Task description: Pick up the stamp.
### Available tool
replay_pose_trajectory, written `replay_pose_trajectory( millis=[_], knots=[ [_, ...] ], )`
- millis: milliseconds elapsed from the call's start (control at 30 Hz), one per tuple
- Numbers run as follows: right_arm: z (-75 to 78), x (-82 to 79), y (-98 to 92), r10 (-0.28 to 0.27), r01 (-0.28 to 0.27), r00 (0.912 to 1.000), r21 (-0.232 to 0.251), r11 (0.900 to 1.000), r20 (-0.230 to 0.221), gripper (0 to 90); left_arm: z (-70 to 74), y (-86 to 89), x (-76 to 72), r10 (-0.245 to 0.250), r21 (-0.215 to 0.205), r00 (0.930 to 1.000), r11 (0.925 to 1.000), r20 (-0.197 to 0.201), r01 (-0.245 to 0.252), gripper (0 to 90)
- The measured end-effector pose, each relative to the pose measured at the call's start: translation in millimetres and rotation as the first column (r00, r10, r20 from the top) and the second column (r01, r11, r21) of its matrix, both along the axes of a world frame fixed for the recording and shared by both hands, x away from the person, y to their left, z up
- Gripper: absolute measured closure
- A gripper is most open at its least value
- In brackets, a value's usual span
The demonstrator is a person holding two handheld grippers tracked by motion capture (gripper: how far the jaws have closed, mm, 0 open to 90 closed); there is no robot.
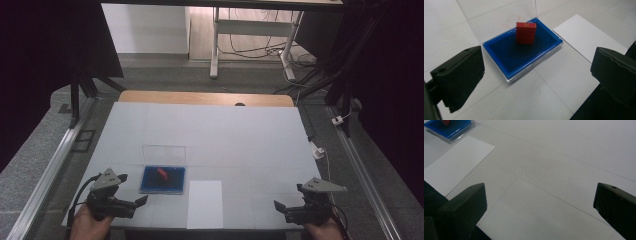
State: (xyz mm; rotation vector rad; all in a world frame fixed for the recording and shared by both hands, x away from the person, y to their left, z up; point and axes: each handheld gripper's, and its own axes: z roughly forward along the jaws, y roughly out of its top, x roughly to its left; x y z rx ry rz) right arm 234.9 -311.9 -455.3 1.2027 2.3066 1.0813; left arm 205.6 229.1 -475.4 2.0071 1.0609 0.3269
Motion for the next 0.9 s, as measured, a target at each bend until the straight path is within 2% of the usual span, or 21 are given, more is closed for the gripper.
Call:
replay_pose_trajectory(
  millis=[200, 367, 467, 533, 900],
  knots=[
    [-0.1, 0.4, -0.3, 0.0, 0.0, 1.0, 0.001, 1.0, -0.003, 0.0, -2.7, -4.9, 7.6, -0.03, 0.01, 0.9993, 0.9995, -0.022, 0.031, 0.0],
    [-0.4, 0.7, 0.4, 0.001, -0.001, 1.0, 0.001, 1.0, -0.006, 0.0, -4.0, -10.0, 13.8, -0.049, 0.0, 0.9987, 0.9988, -0.009, 0.049, 0.0],
    [-0.5, 0.7, 0.6, 0.003, -0.003, 1.0, 0.0, 1.0, -0.007, 0.0, -5.5, -14.4, 18.4, -0.049, 0.0, 0.9986, 0.9988, -0.021, 0.049, 0.0],
    [-0.5, 0.6, 0.8, 0.004, -0.004, 1.0, -0.002, 1.0, -0.007, 0.0, -6.7, -17.3, 21.8, -0.05, 0.014, 0.9984, 0.9986, -0.026, 0.05, 0.0],
    [-0.7, 0.8, 1.5, 0.007, -0.007, 0.9999, -0.008, 1.0, -0.009, 0.0, -9.3, -30.7, 39.3, -0.036, 0.037, 0.9988, 0.9986, -0.034, 0.037, 0.0]
  ],
)
